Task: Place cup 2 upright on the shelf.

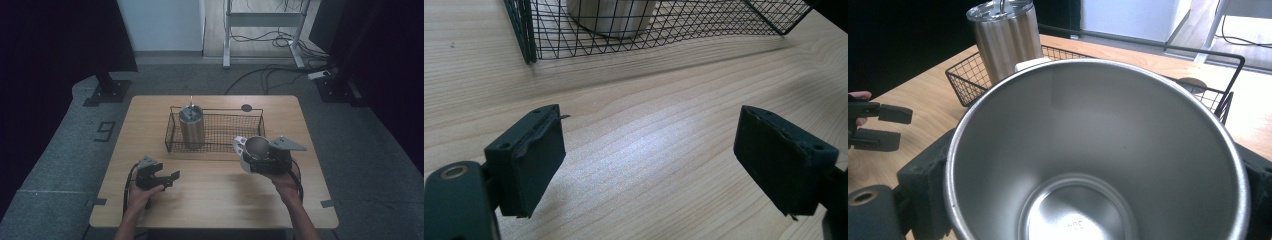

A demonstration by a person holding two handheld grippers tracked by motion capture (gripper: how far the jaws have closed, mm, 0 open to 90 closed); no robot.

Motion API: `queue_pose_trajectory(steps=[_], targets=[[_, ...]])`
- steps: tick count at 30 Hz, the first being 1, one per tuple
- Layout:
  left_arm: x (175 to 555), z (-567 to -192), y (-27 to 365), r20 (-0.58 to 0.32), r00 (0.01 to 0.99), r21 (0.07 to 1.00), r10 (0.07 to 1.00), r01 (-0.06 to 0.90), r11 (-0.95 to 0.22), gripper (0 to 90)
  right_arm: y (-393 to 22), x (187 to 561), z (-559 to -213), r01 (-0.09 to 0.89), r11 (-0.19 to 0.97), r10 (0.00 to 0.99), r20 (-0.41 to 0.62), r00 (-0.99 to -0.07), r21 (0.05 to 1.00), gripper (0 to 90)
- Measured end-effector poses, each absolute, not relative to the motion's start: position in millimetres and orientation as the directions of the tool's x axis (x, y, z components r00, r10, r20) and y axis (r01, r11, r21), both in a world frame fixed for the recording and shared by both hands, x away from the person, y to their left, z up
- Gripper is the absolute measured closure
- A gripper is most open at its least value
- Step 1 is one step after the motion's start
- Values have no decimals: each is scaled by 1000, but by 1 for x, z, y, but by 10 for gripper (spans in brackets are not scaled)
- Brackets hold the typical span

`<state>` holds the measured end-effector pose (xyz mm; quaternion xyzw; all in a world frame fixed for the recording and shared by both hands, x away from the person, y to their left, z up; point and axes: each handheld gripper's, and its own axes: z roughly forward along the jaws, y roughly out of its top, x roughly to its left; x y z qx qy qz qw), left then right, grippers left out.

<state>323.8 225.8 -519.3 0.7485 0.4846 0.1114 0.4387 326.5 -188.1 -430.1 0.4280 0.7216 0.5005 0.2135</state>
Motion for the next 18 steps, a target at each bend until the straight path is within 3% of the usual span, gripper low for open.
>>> queue_pose_trajectory(steps=[18], targets=[[324,-520,225,-256,505,763,824,629,-148,134,-181,338,-416,387,146,834,98,-543,910,63]])
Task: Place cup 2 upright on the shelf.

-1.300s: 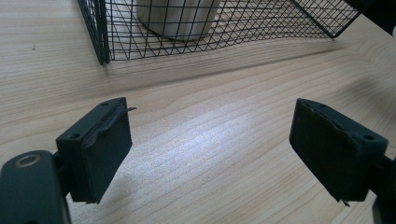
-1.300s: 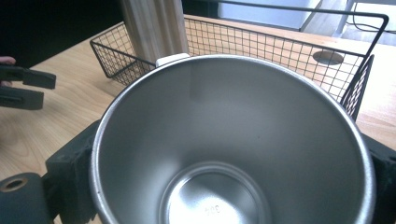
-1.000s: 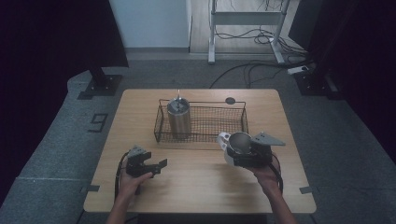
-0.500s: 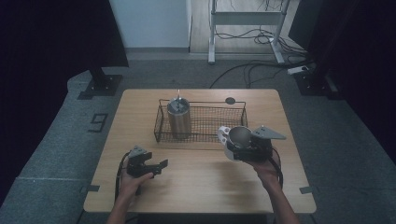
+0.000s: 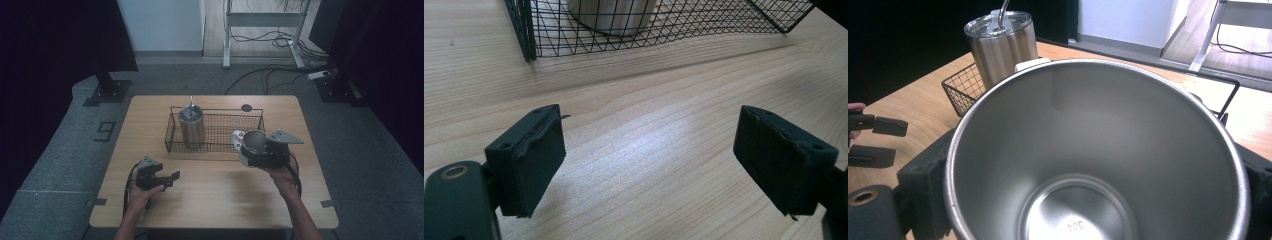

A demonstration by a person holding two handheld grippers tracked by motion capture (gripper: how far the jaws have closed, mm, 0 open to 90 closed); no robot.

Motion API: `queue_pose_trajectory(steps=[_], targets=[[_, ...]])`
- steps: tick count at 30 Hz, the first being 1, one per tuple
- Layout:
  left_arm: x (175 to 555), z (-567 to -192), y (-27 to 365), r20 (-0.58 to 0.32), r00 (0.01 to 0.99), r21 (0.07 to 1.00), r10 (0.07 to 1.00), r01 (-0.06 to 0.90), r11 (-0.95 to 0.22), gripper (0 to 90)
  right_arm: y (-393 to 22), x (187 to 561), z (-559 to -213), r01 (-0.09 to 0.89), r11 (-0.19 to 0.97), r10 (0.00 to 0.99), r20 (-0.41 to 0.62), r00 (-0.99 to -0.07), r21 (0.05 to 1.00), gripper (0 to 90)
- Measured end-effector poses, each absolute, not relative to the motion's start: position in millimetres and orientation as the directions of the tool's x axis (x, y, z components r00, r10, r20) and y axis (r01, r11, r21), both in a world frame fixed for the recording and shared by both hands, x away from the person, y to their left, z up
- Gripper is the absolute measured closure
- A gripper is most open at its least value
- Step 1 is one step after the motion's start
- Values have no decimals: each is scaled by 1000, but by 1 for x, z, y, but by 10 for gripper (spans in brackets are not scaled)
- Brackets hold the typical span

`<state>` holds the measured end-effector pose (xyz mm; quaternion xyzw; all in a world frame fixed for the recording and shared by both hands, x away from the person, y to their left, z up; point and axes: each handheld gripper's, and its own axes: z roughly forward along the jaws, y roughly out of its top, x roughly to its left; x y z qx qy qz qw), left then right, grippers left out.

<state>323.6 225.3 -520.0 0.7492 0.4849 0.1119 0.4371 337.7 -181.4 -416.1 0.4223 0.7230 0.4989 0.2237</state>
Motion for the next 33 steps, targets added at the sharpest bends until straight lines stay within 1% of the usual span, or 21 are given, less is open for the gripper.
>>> queue_pose_trajectory(steps=[12,33], targets=[[324,-520,225,-252,504,762,826,629,-151,136,-180,344,-408,380,145,836,92,-541,913,63],[323,-520,225,-248,502,765,829,627,-150,142,-181,365,-402,403,144,847,97,-522,904,63]])
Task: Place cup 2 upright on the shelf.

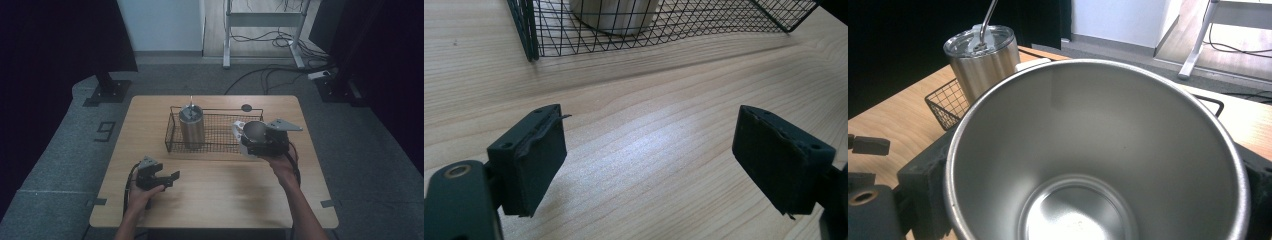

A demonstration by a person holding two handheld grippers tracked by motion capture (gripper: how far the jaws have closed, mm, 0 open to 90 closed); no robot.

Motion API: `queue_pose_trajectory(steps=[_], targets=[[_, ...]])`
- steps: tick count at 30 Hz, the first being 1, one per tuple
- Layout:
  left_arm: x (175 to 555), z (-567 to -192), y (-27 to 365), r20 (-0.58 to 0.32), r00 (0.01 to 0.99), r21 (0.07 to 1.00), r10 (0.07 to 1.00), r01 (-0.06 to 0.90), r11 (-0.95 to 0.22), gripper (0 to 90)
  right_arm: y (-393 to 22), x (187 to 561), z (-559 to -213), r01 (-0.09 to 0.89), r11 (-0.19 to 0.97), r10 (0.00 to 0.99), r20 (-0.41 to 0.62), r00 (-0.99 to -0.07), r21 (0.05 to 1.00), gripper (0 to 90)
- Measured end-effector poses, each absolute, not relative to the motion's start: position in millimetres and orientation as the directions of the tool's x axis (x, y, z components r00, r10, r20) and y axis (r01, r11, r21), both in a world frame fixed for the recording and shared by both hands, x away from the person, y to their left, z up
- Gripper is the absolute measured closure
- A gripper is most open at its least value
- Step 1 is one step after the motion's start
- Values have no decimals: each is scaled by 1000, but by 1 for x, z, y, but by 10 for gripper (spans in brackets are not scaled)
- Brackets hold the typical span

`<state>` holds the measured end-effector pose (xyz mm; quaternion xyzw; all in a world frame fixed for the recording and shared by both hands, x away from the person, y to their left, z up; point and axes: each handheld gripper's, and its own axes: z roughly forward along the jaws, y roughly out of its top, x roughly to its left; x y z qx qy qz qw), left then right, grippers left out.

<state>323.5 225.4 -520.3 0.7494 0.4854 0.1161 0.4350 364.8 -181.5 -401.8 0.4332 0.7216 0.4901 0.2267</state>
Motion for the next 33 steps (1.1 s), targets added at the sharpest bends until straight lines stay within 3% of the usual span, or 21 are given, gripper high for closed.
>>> queue_pose_trajectory(steps=[33], targets=[[323,-520,225,-250,506,763,826,628,-153,143,-178,397,-402,426,150,854,100,-511,892,63]])
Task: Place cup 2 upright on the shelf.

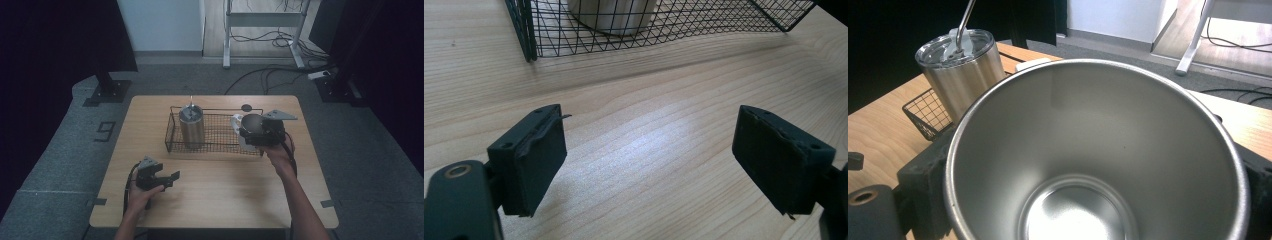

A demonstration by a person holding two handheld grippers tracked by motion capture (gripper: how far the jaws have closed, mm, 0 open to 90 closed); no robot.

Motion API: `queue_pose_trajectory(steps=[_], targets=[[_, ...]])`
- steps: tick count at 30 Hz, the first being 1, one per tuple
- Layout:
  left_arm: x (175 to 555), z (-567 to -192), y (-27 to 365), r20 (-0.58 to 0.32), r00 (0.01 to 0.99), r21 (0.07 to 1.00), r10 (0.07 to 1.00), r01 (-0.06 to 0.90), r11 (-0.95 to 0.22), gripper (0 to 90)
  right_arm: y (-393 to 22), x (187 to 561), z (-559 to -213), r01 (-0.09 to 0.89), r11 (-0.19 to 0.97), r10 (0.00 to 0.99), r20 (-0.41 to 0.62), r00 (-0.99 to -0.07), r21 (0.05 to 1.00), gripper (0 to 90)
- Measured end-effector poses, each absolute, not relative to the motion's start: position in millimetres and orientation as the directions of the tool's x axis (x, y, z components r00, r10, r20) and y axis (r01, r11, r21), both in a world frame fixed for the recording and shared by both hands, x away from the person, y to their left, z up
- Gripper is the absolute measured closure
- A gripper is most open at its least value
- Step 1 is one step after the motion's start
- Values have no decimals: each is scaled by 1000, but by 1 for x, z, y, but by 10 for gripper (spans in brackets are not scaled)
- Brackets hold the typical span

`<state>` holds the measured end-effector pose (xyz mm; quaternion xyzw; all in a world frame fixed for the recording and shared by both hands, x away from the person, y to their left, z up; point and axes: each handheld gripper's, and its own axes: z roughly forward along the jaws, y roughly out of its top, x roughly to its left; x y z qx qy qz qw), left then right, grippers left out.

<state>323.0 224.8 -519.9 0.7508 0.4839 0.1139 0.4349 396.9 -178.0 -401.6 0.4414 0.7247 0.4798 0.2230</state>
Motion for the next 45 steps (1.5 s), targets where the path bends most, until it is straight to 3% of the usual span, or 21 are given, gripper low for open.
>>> queue_pose_trajectory(steps=[45], targets=[[322,-519,224,-248,513,759,822,630,-165,143,-170,444,-418,465,149,870,107,-481,873,63]])
